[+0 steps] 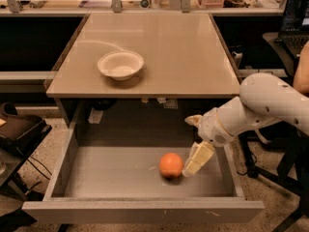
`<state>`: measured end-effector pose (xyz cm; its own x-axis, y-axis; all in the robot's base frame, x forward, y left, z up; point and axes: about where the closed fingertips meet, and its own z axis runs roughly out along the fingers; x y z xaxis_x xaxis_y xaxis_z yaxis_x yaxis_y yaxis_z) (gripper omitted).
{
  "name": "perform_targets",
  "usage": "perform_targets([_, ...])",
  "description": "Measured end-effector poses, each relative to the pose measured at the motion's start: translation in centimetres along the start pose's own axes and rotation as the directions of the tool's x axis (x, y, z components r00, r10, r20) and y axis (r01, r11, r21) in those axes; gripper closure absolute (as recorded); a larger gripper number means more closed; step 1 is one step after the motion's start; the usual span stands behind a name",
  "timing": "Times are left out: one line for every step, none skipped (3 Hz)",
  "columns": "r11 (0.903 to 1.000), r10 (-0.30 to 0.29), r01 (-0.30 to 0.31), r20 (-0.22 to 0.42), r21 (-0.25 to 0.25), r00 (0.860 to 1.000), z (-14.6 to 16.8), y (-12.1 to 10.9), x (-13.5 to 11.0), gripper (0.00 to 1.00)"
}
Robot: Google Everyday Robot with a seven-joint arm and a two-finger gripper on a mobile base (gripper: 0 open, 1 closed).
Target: Pick orange from top drawer and place on counter
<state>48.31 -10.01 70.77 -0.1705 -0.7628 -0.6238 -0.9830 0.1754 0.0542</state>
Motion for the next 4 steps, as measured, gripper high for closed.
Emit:
perform_targets([0.9973,0.06,-0.059,-0.015,0.043,0.998,1.2,2.4,0.4,0.0])
perform_targets([0.9974,0.059,-0.059,-0.016,0.042,0.998,1.2,2.4,0.4,0.0])
perform_targets([0.9877,0.119,-0.118,-0.004,0.103,0.993,2.2,0.2,0.0,0.0])
perform_targets([0.9877,0.119,-0.118,-0.004,0.103,0.993,2.2,0.2,0.0,0.0])
